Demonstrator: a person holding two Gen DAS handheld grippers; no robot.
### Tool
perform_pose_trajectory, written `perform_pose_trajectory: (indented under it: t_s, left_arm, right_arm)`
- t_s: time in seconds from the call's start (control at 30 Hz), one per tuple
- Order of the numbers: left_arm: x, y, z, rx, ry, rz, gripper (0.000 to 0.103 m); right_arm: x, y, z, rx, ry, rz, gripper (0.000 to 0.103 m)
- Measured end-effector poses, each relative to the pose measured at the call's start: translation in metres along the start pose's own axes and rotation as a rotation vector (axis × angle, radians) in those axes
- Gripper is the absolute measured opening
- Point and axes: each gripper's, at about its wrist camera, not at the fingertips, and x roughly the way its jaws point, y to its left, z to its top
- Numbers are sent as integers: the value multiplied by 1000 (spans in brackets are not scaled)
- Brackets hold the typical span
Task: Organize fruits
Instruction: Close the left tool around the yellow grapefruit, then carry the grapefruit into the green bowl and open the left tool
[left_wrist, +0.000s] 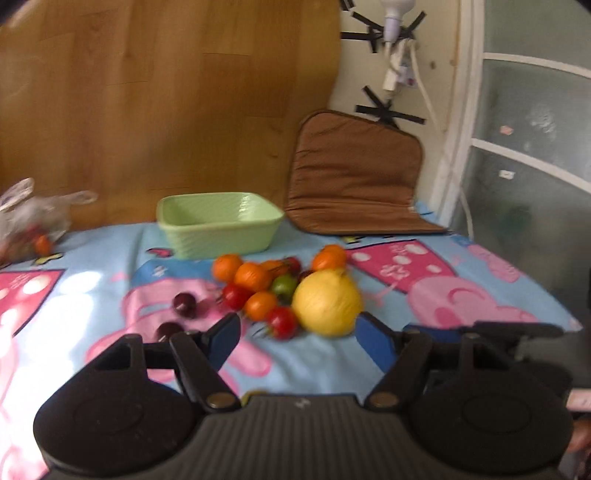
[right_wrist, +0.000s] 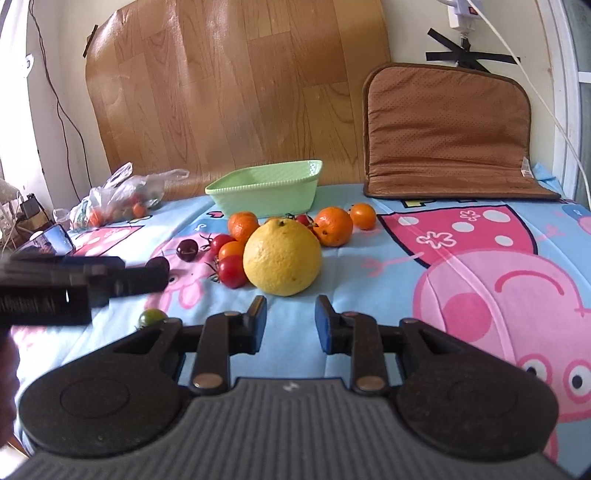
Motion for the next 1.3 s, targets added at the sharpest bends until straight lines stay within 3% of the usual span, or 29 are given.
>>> perform_pose_trajectory:
  t_s: [0.17,0.23,0.37,0.43,0.57,0.83,1.07,1.3]
  left_arm:
    - [47,5,21,-13,81,-80,70]
    - [64,7,25,-27,113,-110,70]
    - [87,3,29,8,147,-135,70]
    - [94,-2,31,25,166,-146,67]
    - [100,-13,30,91,152,-112,65]
    - [90,-2,44,23,129,-153,63]
    - [96,17,108,64,19,-59,64]
    - [158,75,151,-31,40,23,64]
  right_arm:
    - [19,-2,9,-106,39,30,38]
    - [27,-6,14,-118,52,44,49]
    - [42,-12,22,-125,66,76,50]
    - [49,-14,24,-123,75,105,56]
    - [57,-12,24,-129,74,130,60]
    - [45,-11,32,-103,21,131,56]
    - [69,-2,91,-134,-74,134,56]
    - [161,0,152,-111,-16,180,54]
